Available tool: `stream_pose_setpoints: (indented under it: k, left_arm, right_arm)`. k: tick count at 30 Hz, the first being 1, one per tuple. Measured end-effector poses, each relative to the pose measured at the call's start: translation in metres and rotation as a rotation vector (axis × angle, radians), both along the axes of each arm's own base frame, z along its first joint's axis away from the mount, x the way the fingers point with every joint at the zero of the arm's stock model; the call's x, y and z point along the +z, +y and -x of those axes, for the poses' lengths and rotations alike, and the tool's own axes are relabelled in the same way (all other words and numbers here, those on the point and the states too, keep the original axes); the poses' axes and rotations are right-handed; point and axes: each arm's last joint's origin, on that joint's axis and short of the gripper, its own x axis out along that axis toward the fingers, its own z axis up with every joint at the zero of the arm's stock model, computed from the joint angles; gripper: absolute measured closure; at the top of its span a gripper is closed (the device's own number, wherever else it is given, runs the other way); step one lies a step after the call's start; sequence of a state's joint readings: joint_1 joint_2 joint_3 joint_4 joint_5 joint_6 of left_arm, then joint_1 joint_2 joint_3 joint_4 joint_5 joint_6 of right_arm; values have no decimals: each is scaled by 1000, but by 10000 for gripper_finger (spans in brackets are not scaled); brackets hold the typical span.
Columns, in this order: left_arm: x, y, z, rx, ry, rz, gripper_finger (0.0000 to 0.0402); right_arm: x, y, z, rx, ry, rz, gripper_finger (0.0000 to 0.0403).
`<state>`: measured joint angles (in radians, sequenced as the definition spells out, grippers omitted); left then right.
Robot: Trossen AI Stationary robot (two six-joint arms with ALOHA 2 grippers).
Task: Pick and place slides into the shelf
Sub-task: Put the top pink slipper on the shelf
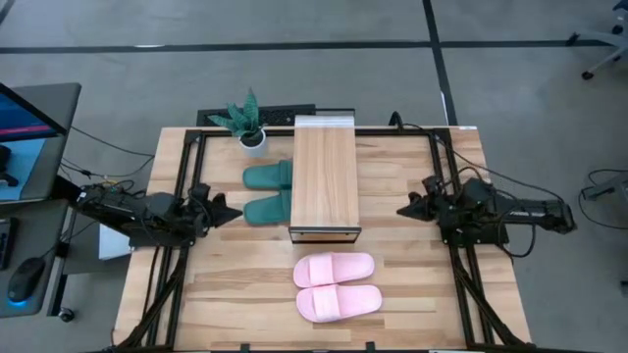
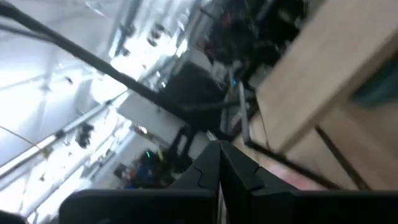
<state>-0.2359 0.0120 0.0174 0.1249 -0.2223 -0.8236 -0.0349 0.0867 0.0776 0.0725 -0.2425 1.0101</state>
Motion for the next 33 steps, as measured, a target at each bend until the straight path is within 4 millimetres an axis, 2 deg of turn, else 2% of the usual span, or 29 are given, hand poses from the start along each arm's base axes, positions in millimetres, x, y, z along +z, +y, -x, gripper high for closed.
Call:
stream_pose_setpoints:
  k: [8, 13, 20, 29, 33]
  left_arm:
    - [5, -6, 2, -153, -45, 70, 401]
    - [5, -12, 3, -184, -39, 112, 401]
    - [4, -15, 5, -120, -30, 126, 401]
    - [4, -19, 7, -112, -26, 137, 401]
    - [4, -20, 7, -133, -23, 144, 401]
  right_arm:
    - [-7, 17, -6, -18, 59, 146, 403]
    - [-20, 29, -6, 27, 221, 37, 403]
    - [-45, 45, -3, 4, 533, -114, 403]
    - [-61, 66, -8, -9, 700, -261, 399]
    - [-67, 74, -14, 6, 726, -284, 366]
